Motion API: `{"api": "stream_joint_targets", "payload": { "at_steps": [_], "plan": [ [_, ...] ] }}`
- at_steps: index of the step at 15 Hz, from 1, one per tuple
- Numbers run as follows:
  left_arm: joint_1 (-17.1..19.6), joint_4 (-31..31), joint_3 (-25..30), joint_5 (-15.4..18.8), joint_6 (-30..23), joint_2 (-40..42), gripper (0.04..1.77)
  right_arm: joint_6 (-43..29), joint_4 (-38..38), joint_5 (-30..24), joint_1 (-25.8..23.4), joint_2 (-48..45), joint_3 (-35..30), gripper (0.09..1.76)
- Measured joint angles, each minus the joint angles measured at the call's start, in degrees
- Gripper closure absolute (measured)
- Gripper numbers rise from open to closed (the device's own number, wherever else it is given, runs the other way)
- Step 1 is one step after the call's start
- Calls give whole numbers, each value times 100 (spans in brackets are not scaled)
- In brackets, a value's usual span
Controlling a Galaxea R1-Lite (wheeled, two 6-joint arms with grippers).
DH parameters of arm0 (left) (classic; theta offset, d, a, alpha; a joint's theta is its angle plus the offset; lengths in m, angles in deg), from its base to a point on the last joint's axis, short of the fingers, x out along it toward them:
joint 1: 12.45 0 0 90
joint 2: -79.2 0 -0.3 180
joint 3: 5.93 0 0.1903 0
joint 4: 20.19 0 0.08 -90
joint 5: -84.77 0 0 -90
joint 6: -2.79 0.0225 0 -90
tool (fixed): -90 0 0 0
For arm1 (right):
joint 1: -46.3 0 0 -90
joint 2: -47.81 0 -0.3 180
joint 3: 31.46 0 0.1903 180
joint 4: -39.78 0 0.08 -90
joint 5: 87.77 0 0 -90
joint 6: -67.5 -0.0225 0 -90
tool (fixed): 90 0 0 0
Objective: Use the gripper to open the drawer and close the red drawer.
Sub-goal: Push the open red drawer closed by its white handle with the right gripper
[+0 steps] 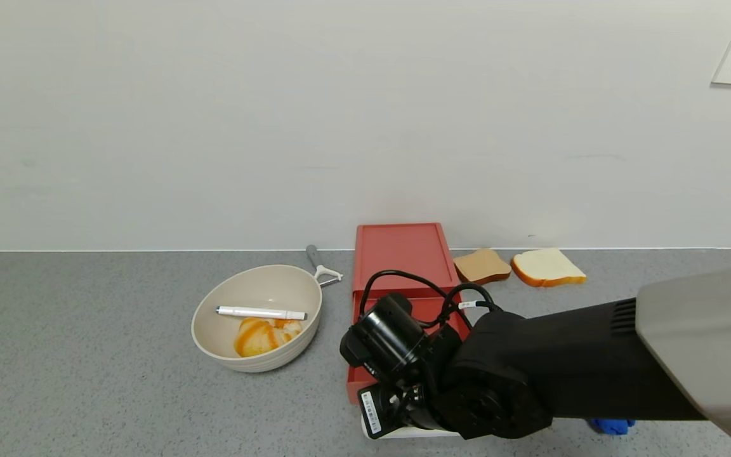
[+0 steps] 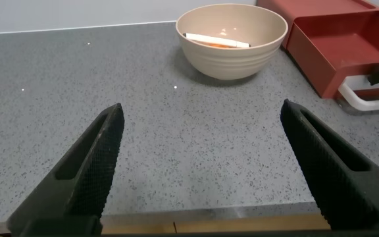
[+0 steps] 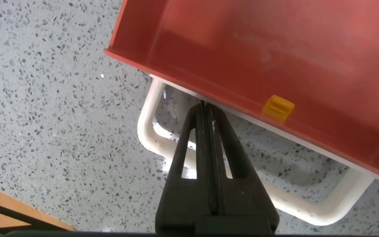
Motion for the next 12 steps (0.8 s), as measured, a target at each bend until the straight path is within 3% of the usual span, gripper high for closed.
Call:
{"api": "stream_joint_targets", "payload": {
  "at_steps": [8, 12],
  "plan": [
    [0, 2, -2, -2, 0, 0, 9, 69, 74, 257, -94, 67, 265, 173],
    [0, 2, -2, -2, 0, 0, 9, 30, 647, 207, -26, -82, 256, 173]
  ]
}}
